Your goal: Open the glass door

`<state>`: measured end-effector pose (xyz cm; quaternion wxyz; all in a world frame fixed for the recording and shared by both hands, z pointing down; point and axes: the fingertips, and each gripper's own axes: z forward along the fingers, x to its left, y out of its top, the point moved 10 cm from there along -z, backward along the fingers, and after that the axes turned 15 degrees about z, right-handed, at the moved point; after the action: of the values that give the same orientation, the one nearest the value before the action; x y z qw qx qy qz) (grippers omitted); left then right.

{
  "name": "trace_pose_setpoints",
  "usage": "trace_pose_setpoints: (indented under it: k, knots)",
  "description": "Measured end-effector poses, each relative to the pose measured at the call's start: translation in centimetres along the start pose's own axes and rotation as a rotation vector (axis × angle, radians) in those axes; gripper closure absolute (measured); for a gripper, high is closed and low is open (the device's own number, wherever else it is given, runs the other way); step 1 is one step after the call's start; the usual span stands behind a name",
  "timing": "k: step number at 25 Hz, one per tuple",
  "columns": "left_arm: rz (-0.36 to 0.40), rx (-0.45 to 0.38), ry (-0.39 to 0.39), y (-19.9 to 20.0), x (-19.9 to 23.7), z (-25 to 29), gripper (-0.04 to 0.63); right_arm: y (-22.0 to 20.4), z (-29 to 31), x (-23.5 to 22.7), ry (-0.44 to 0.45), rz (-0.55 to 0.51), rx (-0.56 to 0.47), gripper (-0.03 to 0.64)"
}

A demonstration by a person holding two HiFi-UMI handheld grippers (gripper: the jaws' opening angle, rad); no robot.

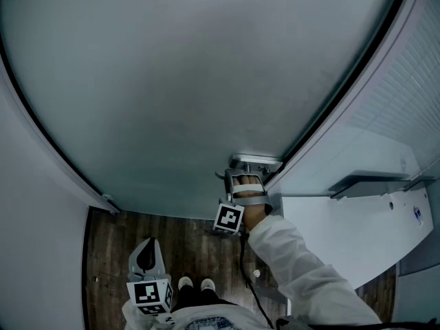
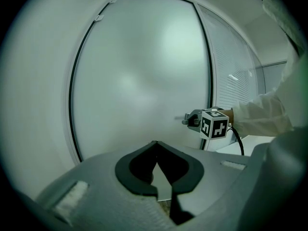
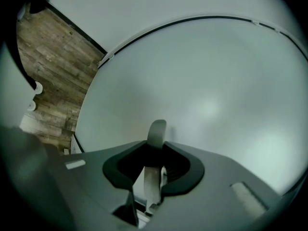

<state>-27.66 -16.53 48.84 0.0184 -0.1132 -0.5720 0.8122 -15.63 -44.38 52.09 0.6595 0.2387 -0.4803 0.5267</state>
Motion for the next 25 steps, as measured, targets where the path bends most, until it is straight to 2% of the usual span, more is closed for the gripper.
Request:
trace_pose_setpoints:
  k: [5,6,10,12,15,25]
  knots:
    - [0.017,-0.002,-0.024,0.6,-0.6,0.7,0.591,0.7,0.6,0.8,-0.029,-0.013,0.019,0.520]
    - [0.022,-0.003,-0.028,0.7,-0.6,0.7,0.591,0.7,0.7,1.0,-0.016,-0.041,0.049,0.520]
    - [0.035,-0.002,-0.040,1.0,-1.1,0.9,0.591,-0.1,1.3,2.4,0.027,-0.261,0.198,0.525]
    - [0.041,-0.006,-0.043,1.1,-1.2,0.8,0.591,0.0,1.4,2.8,0.021,-0.303,0.228,0.526]
    - [0.048,-0.008,-0.043,1.3,-1.3,0.3,0.591,0.2,1.0,2.9,0.010,-0.301,0.238,0.526]
    - [0.064,0.003,-0.050,1.8,-2.5,-0.9,0.591,0.4,-2.0,3.8,-0.005,-0.231,0.179,0.531]
